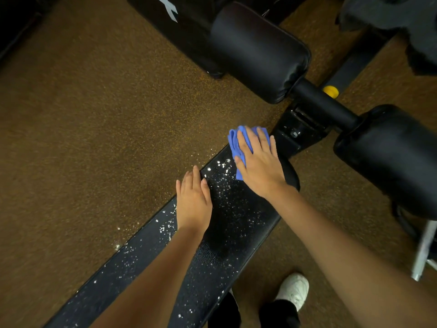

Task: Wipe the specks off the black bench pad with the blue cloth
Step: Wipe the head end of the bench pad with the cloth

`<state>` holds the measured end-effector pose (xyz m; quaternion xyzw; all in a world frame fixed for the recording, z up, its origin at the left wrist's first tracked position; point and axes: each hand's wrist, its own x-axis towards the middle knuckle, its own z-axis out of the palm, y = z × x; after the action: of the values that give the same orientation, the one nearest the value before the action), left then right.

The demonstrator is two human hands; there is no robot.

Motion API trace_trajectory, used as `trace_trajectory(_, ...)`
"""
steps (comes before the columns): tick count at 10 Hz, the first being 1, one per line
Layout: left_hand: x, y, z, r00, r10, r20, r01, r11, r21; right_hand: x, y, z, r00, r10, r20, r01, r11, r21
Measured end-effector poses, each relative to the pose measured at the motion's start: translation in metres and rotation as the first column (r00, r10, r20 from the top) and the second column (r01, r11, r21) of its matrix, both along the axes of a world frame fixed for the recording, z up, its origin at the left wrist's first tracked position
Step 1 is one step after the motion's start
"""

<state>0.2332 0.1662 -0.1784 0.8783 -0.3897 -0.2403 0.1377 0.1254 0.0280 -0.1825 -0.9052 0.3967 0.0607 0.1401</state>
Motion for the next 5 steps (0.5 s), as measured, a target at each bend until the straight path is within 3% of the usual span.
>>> trace_trajectory(1, -0.001, 0.000, 0.001, 1.000, 0.007, -0.004, -0.007, 1.000, 0.005, -0.042, 0.015, -0.001, 0.995, 0.093, 0.023, -0.093, 0.996, -0.003)
trace_trajectory(3, -0.001, -0.002, 0.003, 1.000, 0.023, -0.016, -0.023, 1.000, 0.010, 0.011, -0.008, 0.000, 0.986, -0.168, -0.007, 0.168, 0.985, 0.039)
trace_trajectory(4, 0.001, -0.001, 0.002, 1.000, 0.012, -0.015, -0.011, 1.000, 0.017, 0.041, -0.019, 0.000, 0.999, -0.001, -0.040, 0.002, 0.999, 0.040)
trace_trajectory(5, 0.002, -0.002, 0.004, 0.999, 0.011, -0.039, -0.011, 1.000, 0.018, 0.022, -0.018, 0.004, 0.989, 0.144, 0.045, -0.146, 0.988, 0.046)
